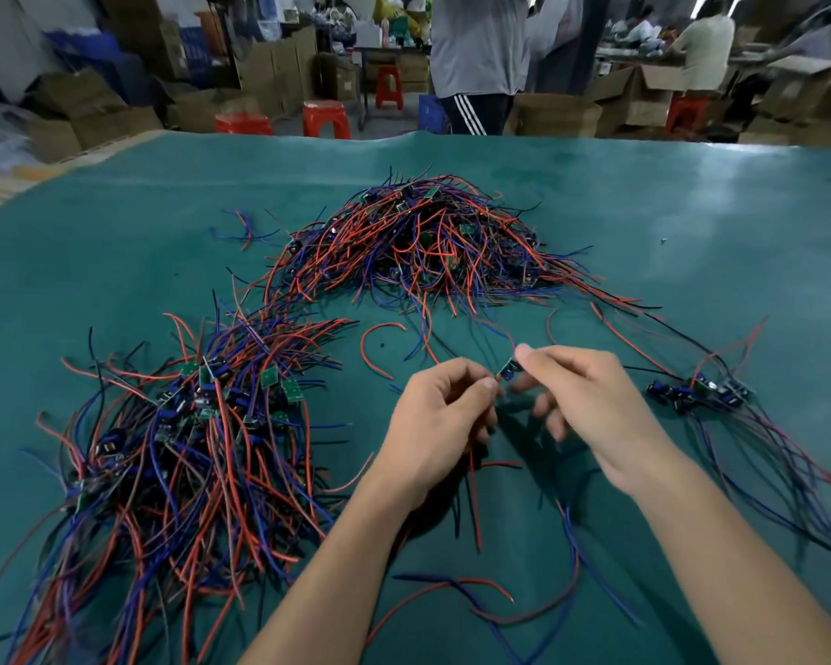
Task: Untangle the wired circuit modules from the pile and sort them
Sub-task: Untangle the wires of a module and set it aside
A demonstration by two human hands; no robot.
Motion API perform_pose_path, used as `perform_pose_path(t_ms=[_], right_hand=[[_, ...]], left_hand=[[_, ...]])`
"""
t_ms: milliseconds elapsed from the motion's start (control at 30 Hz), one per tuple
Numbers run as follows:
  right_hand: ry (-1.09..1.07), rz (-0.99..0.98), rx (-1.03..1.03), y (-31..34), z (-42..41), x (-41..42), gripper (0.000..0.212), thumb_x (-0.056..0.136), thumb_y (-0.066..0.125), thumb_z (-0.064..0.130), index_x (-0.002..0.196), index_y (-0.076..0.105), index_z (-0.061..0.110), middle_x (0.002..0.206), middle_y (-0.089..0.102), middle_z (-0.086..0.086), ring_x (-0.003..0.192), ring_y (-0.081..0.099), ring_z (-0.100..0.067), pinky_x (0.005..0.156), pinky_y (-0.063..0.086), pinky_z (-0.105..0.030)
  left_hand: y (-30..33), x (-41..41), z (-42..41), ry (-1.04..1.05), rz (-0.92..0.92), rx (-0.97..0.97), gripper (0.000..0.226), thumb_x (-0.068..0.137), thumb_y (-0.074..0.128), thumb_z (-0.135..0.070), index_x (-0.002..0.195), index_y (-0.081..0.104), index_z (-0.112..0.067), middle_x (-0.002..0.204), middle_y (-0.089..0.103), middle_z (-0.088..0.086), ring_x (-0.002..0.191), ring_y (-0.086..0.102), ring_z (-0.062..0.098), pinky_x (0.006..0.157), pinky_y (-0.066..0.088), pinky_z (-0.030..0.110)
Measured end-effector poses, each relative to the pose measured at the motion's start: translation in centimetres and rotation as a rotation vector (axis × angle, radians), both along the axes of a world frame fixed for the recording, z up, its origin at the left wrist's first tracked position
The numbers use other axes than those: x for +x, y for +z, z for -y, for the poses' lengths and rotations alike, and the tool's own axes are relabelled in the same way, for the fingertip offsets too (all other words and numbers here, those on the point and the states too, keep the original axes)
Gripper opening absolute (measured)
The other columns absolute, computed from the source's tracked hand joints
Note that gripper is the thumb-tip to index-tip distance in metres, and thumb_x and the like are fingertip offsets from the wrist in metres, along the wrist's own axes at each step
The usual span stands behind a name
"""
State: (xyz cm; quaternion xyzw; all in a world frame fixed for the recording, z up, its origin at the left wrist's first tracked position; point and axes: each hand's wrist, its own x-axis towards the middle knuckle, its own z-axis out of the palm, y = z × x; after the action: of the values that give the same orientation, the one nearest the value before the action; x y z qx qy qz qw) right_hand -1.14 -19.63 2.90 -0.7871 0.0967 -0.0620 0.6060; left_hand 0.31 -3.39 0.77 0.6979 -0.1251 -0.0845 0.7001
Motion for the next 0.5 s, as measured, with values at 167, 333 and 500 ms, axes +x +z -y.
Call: perform_pose_path(t_ms=[167, 333, 500], right_hand=[[0.065, 0.003, 0.453, 0.52, -1.07, -0.21, 0.017, 0.093, 0.068, 0.015, 0.087, 0.083, 0.014, 0.092, 0.077, -0.007, 0.061, 0.058, -0.009, 0.046, 0.039, -0.020], [0.002, 0.101, 0.438, 0.28, -1.12, -0.11, 0.013, 0.084, 0.074, 0.009, 0.074, 0.082, 0.009, 0.091, 0.078, -0.012, 0.060, 0.058, -0.010, 0.048, 0.041, -0.020], [-0.022, 0.165, 0.270, -0.24, -0.53, 0.22, 0.013, 0.087, 0.077, 0.012, 0.075, 0.082, 0.010, 0.076, 0.073, -0.011, 0.057, 0.054, -0.012, 0.046, 0.043, -0.022]], left_hand=[[0.23, -0.14, 0.07, -0.070, 0.006, 0.030, 0.024, 0.101, 0.051, -0.010, 0.080, 0.063, -0.009, 0.058, 0.055, -0.003, 0.049, 0.045, 0.010, 0.049, 0.037, 0.018], [0.19, -0.15, -0.02, -0.087, 0.057, 0.074, 0.027, 0.101, 0.056, -0.018, 0.078, 0.064, -0.005, 0.054, 0.053, -0.004, 0.046, 0.042, 0.009, 0.047, 0.036, 0.019], [0.11, 0.08, -0.29, -0.099, 0.132, 0.120, 0.028, 0.101, 0.058, -0.021, 0.075, 0.066, -0.017, 0.046, 0.043, -0.011, 0.044, 0.034, 0.004, 0.046, 0.028, 0.018]])
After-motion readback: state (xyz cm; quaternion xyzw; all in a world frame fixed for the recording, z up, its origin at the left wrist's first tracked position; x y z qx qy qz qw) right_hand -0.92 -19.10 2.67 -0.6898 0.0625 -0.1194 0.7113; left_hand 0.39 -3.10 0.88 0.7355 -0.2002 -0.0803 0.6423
